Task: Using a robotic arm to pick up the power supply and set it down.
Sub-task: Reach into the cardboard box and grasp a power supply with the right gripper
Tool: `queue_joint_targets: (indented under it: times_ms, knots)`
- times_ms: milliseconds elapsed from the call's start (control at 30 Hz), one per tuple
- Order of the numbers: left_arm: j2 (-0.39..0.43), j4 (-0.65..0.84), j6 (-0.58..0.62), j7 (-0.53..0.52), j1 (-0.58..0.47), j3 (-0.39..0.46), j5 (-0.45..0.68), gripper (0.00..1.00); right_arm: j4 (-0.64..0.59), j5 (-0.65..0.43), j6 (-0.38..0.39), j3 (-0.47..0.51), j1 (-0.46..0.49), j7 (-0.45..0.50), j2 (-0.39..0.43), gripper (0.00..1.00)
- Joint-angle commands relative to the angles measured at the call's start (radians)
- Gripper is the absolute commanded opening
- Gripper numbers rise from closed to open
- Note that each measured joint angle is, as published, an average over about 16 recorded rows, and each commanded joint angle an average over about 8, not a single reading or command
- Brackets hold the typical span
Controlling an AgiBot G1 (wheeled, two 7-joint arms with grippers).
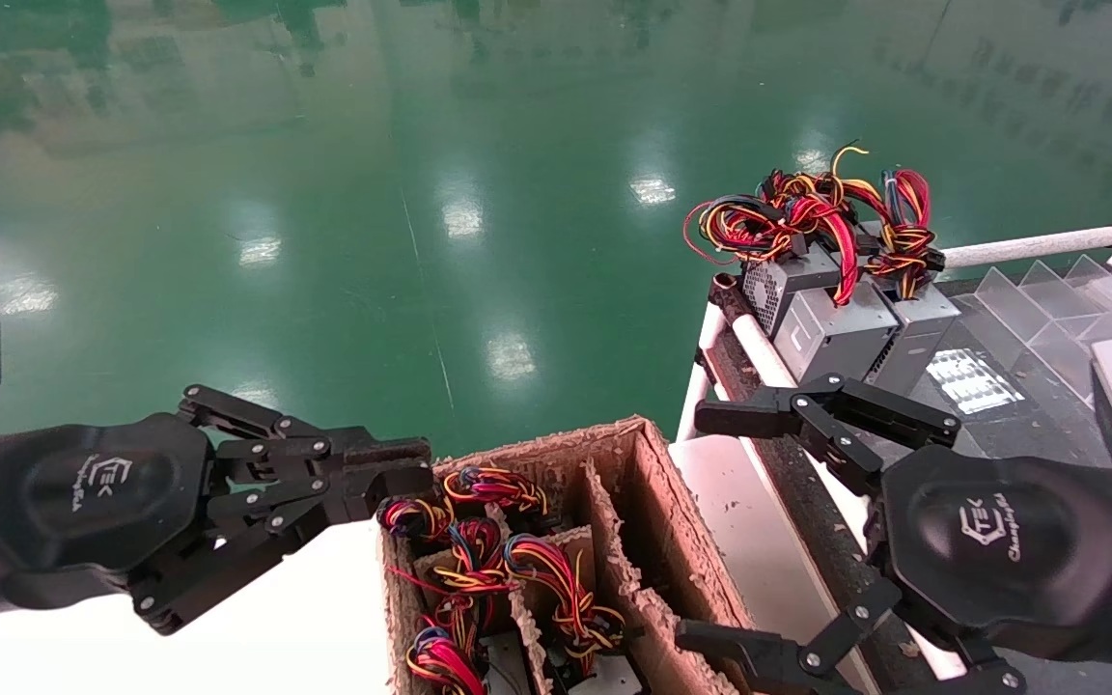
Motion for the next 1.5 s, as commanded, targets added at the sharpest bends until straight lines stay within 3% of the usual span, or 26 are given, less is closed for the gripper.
queue_joint_targets:
  times_ms: [33,233,433,733,767,1000,1033,1233,1500]
  knots:
    - [0.000,0.000,0.000,0.000,0.000,0.000,0.000,1.00,0.001,0.001,-0.001,0.000,0.000,0.000,0.000,1.00]
    - [0.000,0.000,0.000,0.000,0.000,0.000,0.000,1.00,-0.014,-0.025,0.014,-0.010,0.000,0.006,-0.001,1.00]
    - [0.000,0.000,0.000,0.000,0.000,0.000,0.000,1.00,-0.056,-0.120,0.053,-0.060,0.019,0.042,-0.022,1.00]
    - [0.000,0.000,0.000,0.000,0.000,0.000,0.000,1.00,-0.160,-0.345,0.099,-0.204,0.116,0.112,-0.171,1.00]
    - [0.000,0.000,0.000,0.000,0.000,0.000,0.000,1.00,-0.177,-0.368,0.109,-0.216,0.125,0.106,-0.194,0.94]
    - [0.000,0.000,0.000,0.000,0.000,0.000,0.000,1.00,-0.297,-0.468,0.168,-0.269,0.174,0.036,-0.327,0.08]
    - [0.000,0.000,0.000,0.000,0.000,0.000,0.000,1.00,-0.309,-0.475,0.170,-0.274,0.179,0.030,-0.341,0.01]
    - [0.000,0.000,0.000,0.000,0.000,0.000,0.000,1.00,-0.356,-0.501,0.170,-0.295,0.204,0.002,-0.396,0.00]
    - [0.000,0.000,0.000,0.000,0.000,0.000,0.000,1.00,-0.357,-0.519,0.179,-0.304,0.193,-0.025,-0.406,0.00]
